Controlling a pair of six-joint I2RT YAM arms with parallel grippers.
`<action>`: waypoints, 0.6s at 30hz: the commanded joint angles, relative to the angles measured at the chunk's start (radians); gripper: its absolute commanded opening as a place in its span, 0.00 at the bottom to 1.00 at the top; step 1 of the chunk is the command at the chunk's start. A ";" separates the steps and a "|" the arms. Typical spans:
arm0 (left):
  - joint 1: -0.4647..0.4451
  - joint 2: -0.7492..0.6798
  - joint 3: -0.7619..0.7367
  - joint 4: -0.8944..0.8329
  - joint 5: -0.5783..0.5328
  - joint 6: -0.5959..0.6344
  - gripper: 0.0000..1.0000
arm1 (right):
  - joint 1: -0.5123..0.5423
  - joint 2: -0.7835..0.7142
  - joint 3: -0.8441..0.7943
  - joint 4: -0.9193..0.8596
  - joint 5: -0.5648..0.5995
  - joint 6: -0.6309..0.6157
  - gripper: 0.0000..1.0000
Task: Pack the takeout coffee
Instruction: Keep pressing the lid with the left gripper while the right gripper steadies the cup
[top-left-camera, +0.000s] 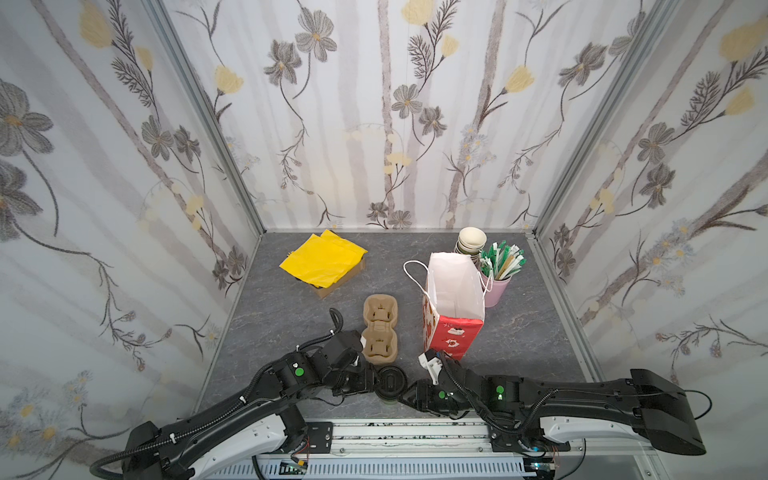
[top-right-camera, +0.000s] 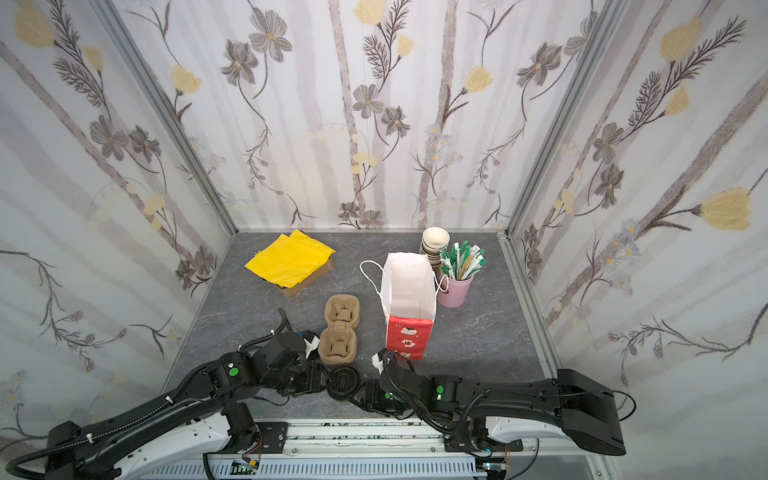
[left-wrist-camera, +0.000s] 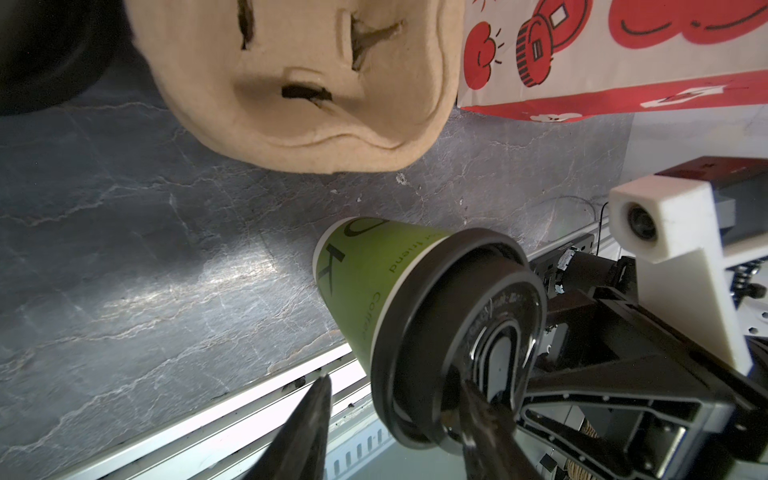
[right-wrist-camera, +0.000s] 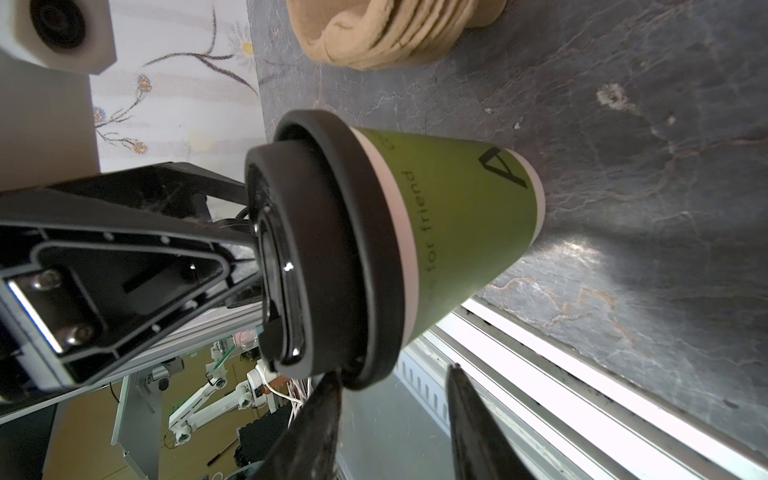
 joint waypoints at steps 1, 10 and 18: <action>0.000 0.004 -0.009 -0.015 -0.017 -0.009 0.48 | -0.002 0.006 -0.002 -0.087 0.039 0.030 0.42; 0.001 0.012 -0.016 -0.016 -0.020 -0.004 0.46 | 0.000 0.048 0.031 -0.242 0.051 0.037 0.38; 0.001 0.012 -0.018 -0.016 -0.018 -0.003 0.46 | 0.001 0.023 0.063 -0.209 0.043 -0.011 0.44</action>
